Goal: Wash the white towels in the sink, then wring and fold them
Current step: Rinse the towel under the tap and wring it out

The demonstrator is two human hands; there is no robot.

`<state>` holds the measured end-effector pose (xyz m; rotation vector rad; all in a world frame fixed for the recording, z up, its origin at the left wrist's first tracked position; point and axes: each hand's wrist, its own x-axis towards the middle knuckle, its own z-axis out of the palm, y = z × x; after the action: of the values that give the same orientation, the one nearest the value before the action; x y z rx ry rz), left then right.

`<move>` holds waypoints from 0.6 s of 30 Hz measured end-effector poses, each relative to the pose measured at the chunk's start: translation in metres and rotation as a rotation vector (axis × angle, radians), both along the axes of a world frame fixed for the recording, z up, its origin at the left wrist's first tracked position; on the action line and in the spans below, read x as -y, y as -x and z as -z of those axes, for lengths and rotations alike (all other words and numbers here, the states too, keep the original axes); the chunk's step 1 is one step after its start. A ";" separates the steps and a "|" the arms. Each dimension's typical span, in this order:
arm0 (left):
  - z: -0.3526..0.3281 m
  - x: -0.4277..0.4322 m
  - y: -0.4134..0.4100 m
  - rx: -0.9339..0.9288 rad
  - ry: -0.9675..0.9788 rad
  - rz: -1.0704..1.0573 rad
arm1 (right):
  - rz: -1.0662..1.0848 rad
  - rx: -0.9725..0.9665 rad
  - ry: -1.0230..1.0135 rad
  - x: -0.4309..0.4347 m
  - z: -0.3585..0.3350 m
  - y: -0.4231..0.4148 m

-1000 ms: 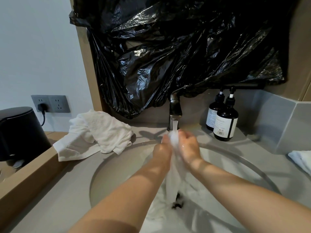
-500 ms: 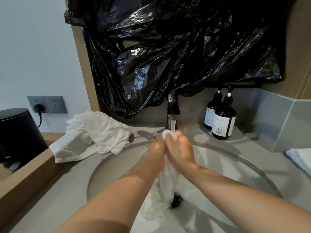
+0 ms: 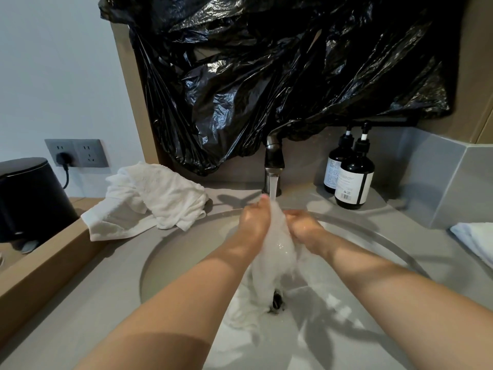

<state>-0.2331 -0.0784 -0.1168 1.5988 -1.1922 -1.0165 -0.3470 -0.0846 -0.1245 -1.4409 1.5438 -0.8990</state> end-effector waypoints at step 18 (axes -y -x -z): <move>0.035 0.010 -0.062 0.586 -0.204 0.723 | -0.028 0.919 -0.143 -0.010 -0.041 0.028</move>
<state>-0.1713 -0.0884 -0.1523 1.7147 -2.2342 -1.1615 -0.3746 -0.0749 -0.0834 -0.7473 0.8584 -1.1768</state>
